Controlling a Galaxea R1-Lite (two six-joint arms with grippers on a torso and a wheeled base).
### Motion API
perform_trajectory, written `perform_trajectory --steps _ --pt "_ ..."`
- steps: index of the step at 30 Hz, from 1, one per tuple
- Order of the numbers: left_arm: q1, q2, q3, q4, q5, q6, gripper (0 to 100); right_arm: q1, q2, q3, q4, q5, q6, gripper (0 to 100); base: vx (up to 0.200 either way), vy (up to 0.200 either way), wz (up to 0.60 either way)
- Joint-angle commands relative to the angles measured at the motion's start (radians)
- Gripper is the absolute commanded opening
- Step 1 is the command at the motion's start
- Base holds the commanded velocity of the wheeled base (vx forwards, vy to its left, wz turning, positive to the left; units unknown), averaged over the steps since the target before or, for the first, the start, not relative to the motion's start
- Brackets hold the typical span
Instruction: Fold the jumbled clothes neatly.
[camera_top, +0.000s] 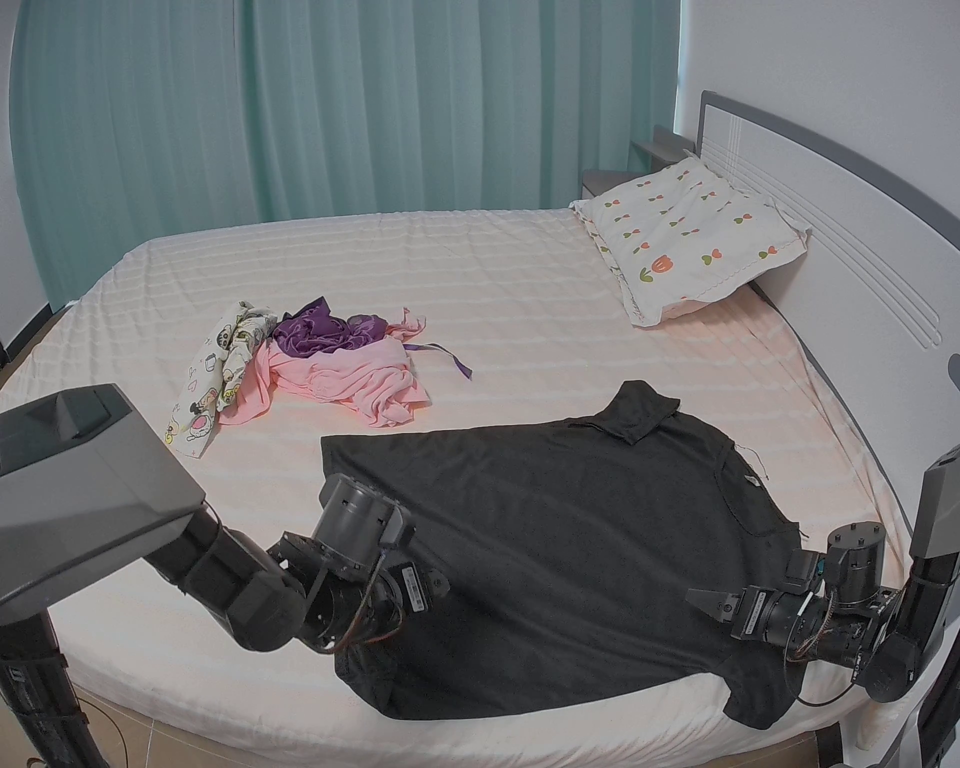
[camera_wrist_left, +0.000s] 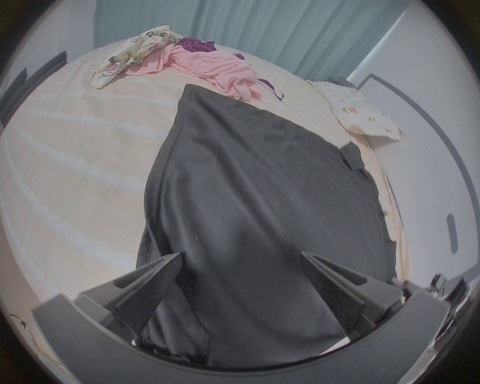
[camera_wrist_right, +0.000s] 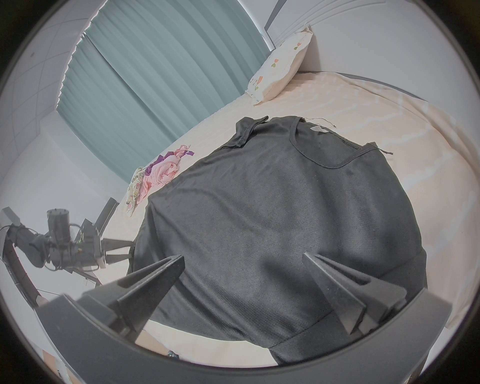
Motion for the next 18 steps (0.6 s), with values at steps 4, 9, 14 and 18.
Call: perform_trajectory --steps 4,9,14,18 --pt "-0.083 -0.047 0.087 0.053 0.043 0.019 100 0.002 -0.004 0.018 -0.001 -0.001 0.0 100 0.0 0.0 0.0" --pt "-0.11 -0.09 0.095 0.167 0.08 0.03 100 0.002 -0.004 0.018 -0.001 0.001 0.0 100 0.0 0.0 0.0" --pt "-0.13 -0.155 0.123 0.23 0.08 0.03 100 0.004 -0.004 0.018 -0.001 -0.001 0.0 100 0.0 0.0 0.0" --pt "-0.141 -0.147 0.152 0.294 0.085 0.039 100 0.004 -0.006 0.018 0.001 -0.001 0.0 100 0.0 0.0 0.0"
